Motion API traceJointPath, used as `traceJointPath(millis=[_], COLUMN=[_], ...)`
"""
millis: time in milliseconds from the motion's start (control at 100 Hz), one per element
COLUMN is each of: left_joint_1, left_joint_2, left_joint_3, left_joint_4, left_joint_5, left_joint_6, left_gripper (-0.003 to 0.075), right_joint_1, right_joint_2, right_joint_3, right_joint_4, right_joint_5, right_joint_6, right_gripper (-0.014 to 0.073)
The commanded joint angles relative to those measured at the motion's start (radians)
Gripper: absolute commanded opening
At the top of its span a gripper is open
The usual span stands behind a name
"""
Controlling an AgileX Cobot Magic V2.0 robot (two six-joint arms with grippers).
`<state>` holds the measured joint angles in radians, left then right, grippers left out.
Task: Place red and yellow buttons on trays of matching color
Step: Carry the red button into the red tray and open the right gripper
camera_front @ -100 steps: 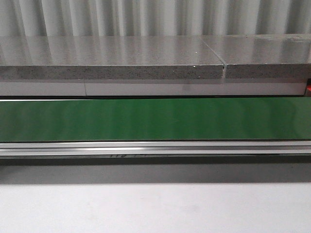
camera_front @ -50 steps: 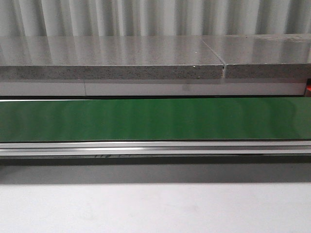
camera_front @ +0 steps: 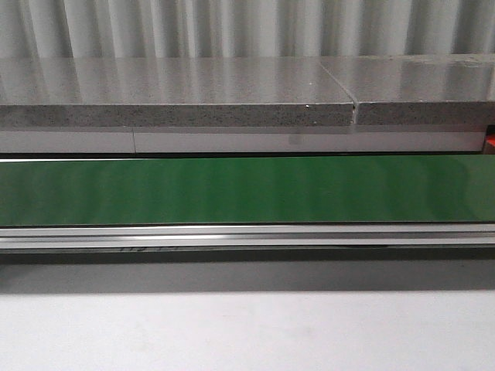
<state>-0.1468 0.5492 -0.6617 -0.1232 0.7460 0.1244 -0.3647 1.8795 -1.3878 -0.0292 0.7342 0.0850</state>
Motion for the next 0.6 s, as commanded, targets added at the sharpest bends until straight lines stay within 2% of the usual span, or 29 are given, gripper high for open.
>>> traceJointPath(millis=[0,230,300,390,510,590], left_joint_1=[-0.006,-0.006,-0.006,-0.006,-0.006,-0.006], left_joint_2=[0.003,0.003,0.003,0.003,0.003,0.003], left_joint_3=[-0.026,-0.026,-0.026,-0.026,-0.026,-0.026], left_joint_4=[-0.009,-0.009,-0.009,-0.009,-0.009,-0.009], left_joint_5=[-0.069,-0.069,-0.069,-0.069,-0.069,-0.069], left_joint_6=[0.002,0.002,0.002,0.002,0.002,0.002], left_gripper=[-0.002,-0.002,-0.002,-0.002,-0.002,-0.002], right_joint_1=[0.0,0.01,0.024,0.052,0.098,0.134], right_joint_2=[-0.094,-0.21,-0.251,-0.302,-0.373,-0.416], right_joint_3=[-0.025,-0.001,0.022,0.055,0.106,0.133], right_joint_4=[0.006,0.006,0.006,0.006,0.012,0.014], right_joint_5=[-0.009,0.043,0.053,0.061,0.062,0.063], right_joint_6=[-0.001,-0.012,-0.04,-0.05,-0.05,-0.05], right_gripper=[0.0489,0.0486,0.0455,0.0333,0.0094,-0.0034])
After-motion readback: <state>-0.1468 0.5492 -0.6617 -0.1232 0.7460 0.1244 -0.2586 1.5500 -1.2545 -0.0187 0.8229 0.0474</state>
